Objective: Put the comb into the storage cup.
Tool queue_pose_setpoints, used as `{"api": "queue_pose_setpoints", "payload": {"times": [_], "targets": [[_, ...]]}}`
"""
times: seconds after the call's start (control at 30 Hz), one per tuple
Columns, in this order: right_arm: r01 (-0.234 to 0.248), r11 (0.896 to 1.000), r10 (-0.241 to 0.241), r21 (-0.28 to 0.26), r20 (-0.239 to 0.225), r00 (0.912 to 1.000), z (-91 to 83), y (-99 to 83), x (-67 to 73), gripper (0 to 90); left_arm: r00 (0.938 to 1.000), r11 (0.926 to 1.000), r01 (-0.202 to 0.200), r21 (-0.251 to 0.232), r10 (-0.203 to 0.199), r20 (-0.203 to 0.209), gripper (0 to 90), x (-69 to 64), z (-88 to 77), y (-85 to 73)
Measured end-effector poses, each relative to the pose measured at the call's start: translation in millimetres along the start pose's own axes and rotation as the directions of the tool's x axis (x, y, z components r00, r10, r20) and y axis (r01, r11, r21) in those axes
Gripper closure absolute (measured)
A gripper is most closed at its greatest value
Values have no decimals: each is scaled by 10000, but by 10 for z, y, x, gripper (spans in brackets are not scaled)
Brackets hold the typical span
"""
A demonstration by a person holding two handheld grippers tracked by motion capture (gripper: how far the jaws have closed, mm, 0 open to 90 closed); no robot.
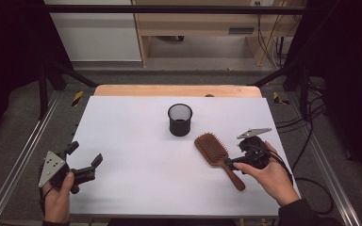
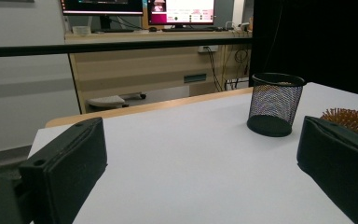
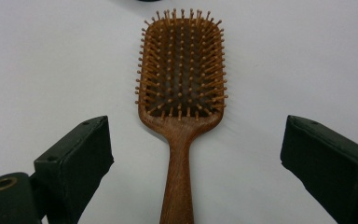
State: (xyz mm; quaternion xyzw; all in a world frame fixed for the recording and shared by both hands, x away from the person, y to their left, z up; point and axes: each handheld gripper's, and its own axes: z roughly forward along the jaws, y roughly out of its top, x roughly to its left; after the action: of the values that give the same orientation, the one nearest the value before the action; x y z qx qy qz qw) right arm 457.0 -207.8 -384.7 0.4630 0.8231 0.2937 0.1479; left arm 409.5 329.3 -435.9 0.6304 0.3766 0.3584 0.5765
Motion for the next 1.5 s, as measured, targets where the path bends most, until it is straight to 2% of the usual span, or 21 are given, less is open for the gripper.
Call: {"api": "queue_pose_setpoints", "payload": {"times": [0.17,0.3,0.57,0.8,1.1,1.23,1.37,1.4,1.5], "targets": [[52,9993,-44,379,-206,9998,115,-34,7,91,9999,9999,-98,27,98,51,15,-18,4,9],[40,9977,-30,674,-157,9999,170,-83,21,94,9999,9999,-104,-9,104,114,15,-24,3,15],[-200,9923,241,1225,-320,9992,402,-193,19,100,9999,10000,-78,24,77,121,15,-14,-2,5],[-361,9868,421,1578,-347,9985,540,-208,-4,102,9999,10000,-60,-14,60,105,15,-9,1,16],[-240,9857,313,1667,-412,9987,639,-204,39,109,9999,9999,-110,38,109,113,16,-17,9,12],[-274,9818,348,1878,-361,9987,686,-189,47,166,9999,10000,-72,30,72,101,15,-10,8,9],[-173,9793,240,2016,-306,9992,702,-168,51,313,9999,9999,-99,37,98,120,16,-17,10,12],[-173,9793,240,2016,-306,9992,702,-168,51,313,9999,9999,-108,57,107,123,16,-18,12,12],[-102,9768,168,2140,-288,9994,711,-171,39,394,9998,9999,-128,75,126,146,16,-19,15,10]]}}
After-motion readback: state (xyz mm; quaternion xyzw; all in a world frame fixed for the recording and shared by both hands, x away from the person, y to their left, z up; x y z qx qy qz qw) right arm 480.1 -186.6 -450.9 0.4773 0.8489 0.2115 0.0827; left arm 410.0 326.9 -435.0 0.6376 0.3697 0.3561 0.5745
